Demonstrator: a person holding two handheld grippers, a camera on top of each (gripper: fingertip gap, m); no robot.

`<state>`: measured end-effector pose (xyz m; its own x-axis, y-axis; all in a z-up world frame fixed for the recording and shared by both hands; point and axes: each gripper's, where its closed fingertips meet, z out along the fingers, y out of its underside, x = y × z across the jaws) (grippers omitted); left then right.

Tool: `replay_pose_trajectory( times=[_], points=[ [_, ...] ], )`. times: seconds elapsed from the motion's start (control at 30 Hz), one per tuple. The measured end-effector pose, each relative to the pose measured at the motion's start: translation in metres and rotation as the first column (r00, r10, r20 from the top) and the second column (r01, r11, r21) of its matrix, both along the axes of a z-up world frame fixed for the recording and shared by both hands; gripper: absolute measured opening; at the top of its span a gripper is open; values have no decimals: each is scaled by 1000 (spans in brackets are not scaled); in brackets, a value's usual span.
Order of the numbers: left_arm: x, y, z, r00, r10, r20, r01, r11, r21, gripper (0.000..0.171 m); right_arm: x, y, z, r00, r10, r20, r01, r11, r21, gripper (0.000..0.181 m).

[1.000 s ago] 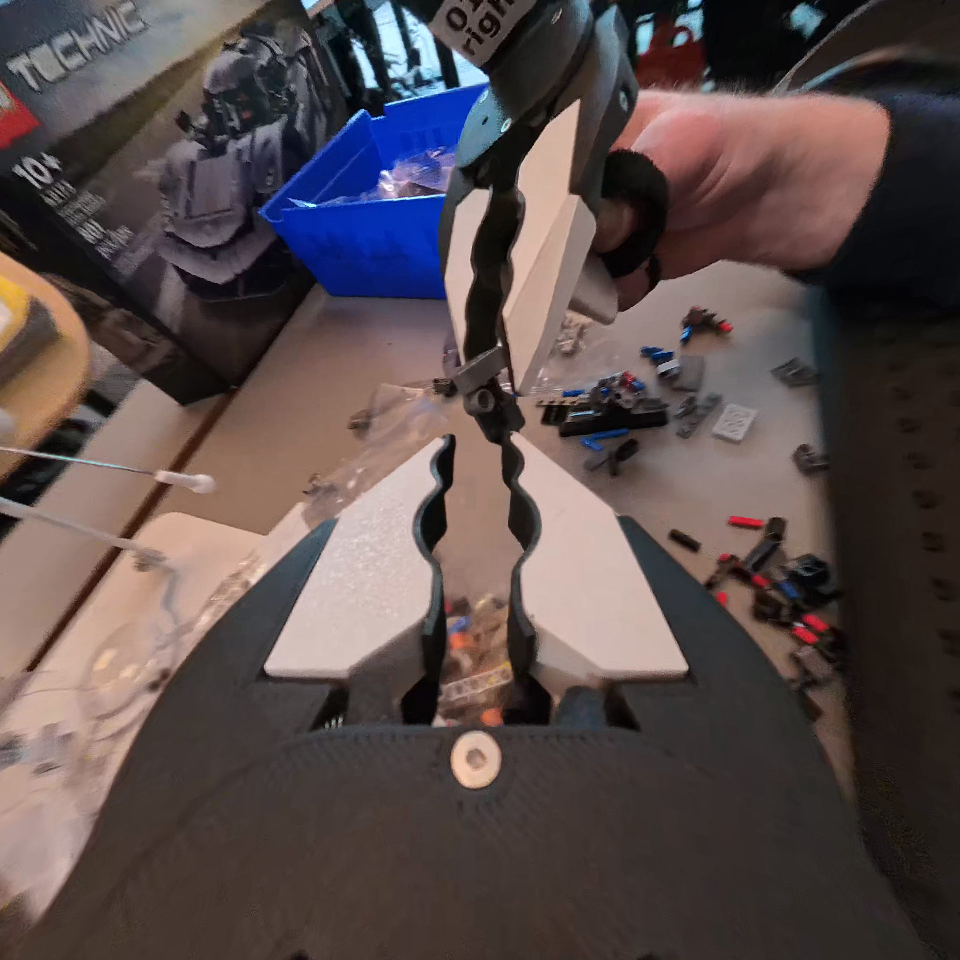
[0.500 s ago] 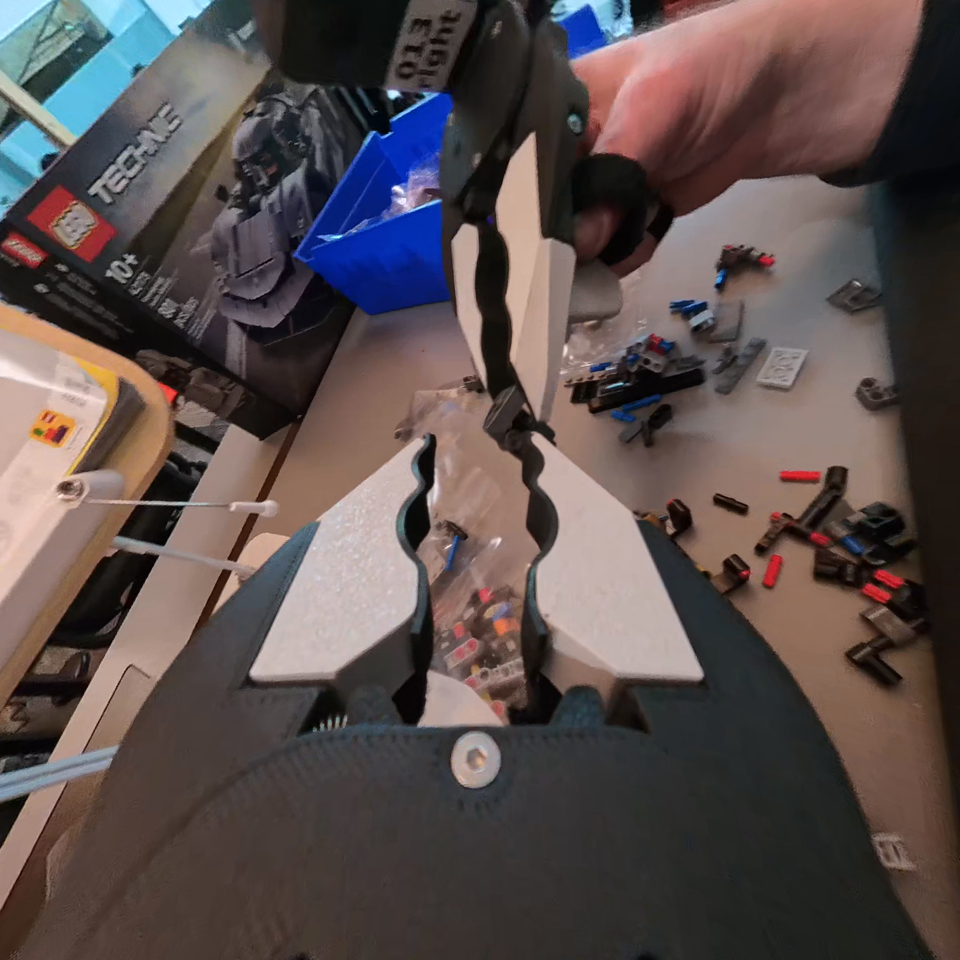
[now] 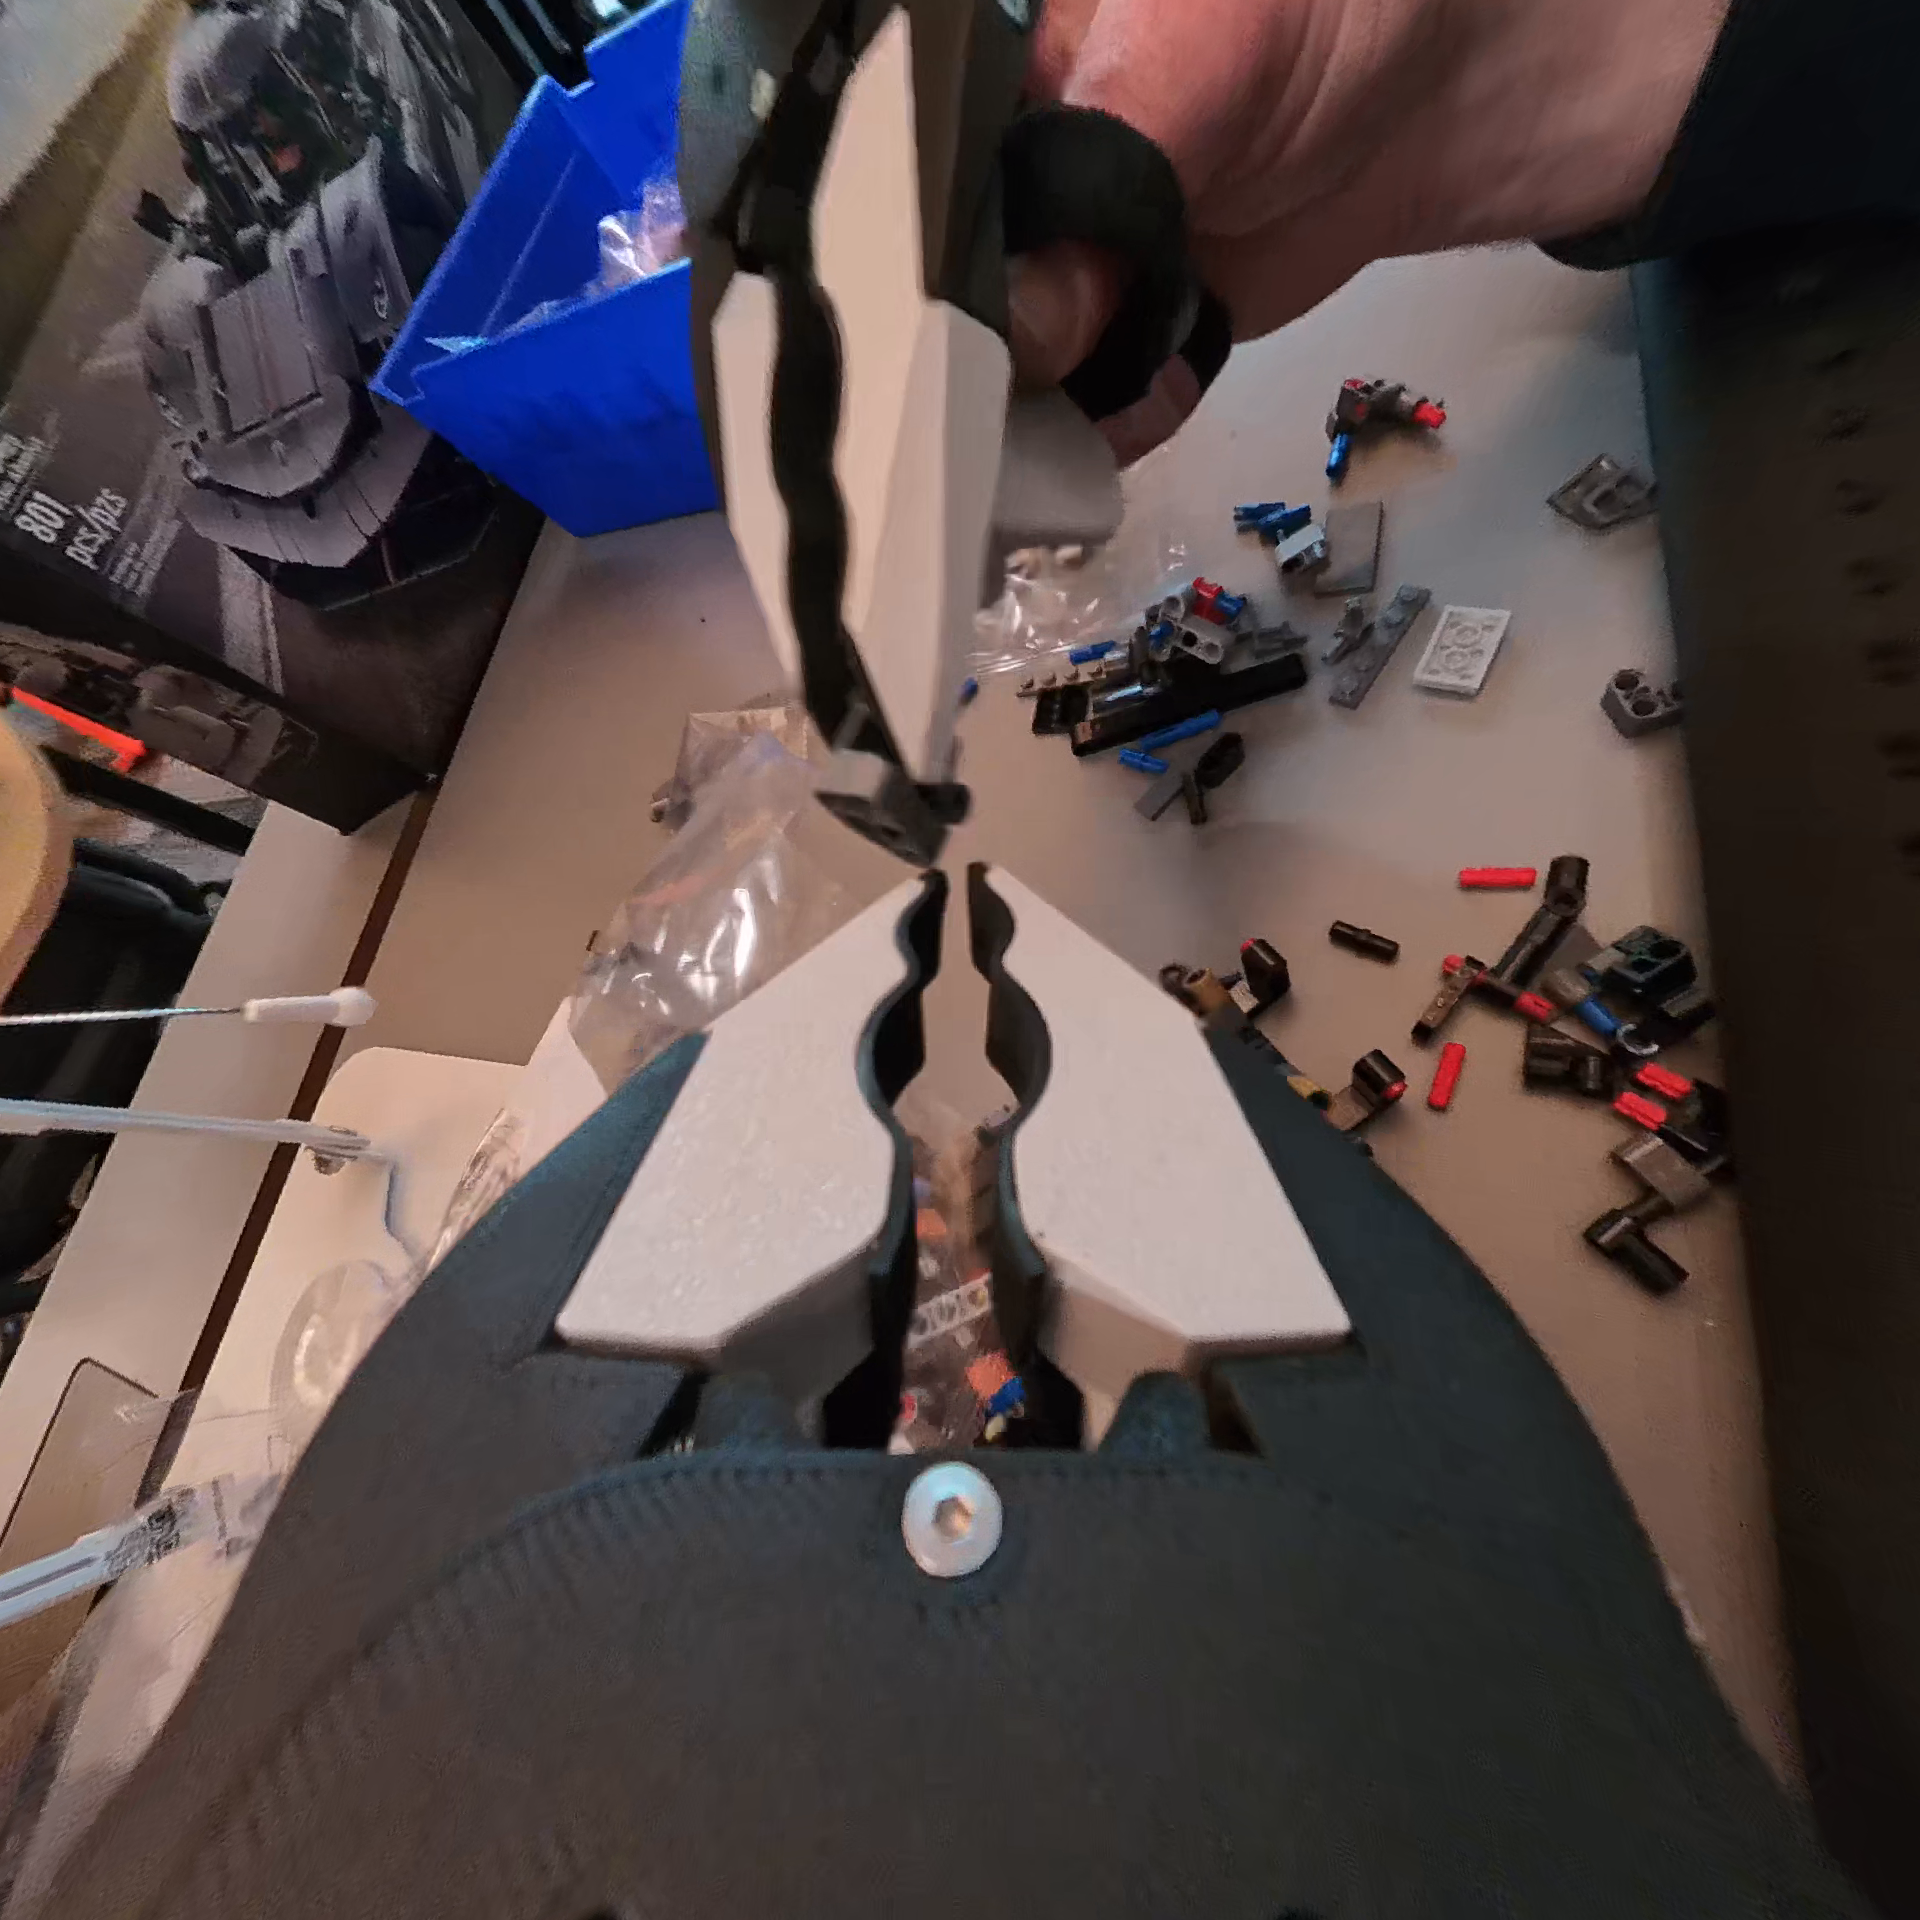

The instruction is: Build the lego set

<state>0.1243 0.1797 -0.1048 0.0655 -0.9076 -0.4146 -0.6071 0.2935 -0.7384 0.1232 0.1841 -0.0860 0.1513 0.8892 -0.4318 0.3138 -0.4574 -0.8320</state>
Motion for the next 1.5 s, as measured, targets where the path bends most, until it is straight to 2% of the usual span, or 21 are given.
replay_pose_trajectory(
  times=[0.07, 0.23, 0.33, 0.4, 0.43, 0.53, 0.67, 0.77, 0.87, 0.97, 1.03, 1.1, 1.17, 1.27, 1.37, 1.5],
  points=[
    [3, -2, 0, 1000, -9, 8, 9, 1000, 1, 0, 0, 2, 10, 998, -16, -53, 17, 1000, 15, 9],
    [3, 5, 0, 1000, 24, 19, -25, 1000, 19, 1, 2, 0, 5, 1000, -3, -21, 3, 1000, 2, 8],
    [1, 7, 14, 997, 41, 62, -46, 996, 81, 16, 4, -1, 7, 999, 0, -36, 0, 1000, -11, 8],
    [3, 7, 20, 997, 38, 68, -48, 987, 156, 30, 4, -3, 8, 998, 16, -58, -19, 998, -53, 9],
    [5, 5, 20, 998, 27, 57, -38, 979, 198, 32, 4, -4, 6, 998, 25, -63, -30, 997, -76, 9],
    [12, 2, 19, 1000, 15, 19, -20, 949, 316, 32, 2, -6, 5, 996, 40, -77, -48, 992, -115, 9],
    [15, 2, 12, 1000, 17, -26, -6, 937, 349, 28, 3, -7, 0, 997, 43, -64, -52, 989, -141, 9],
    [13, 5, 18, 999, 38, -7, -32, 932, 361, 28, 2, -5, 3, 996, 33, -81, -44, 990, -131, 9],
    [10, 8, 22, 998, 52, 45, -63, 957, 284, 27, 4, 0, 12, 996, 4, -87, -7, 999, -37, 12],
    [7, 10, 26, 992, 54, 111, -72, 983, 169, 27, 9, 8, 23, 997, -60, -57, 68, 987, 149, 21],
    [7, 9, 27, 990, 45, 137, -61, 992, 115, 27, 11, 6, 21, 995, -87, 44, 67, 938, 339, 21],
    [8, 6, 23, 990, 26, 138, -32, 999, 40, 27, 8, 0, 21, 988, -98, 116, 25, 859, 511, 16],
    [8, 3, 21, 990, 9, 142, -10, 1000, 2, 27, 6, -1, 14, 971, -127, 202, -24, 790, 612, 14],
    [7, 0, 18, 989, -10, 145, 20, 998, -66, 27, 5, -2, 3, 944, -159, 290, -88, 724, 684, 13],
    [5, -2, 19, 987, -15, 159, 35, 992, -121, 27, 3, -6, 15, 944, -186, 274, -93, 645, 758, 5],
    [4, -7, 22, 981, -40, 187, 74, 981, -178, 27, 3, -14, 22, 945, -178, 275, -114, 609, 785, 4]
  ],
)
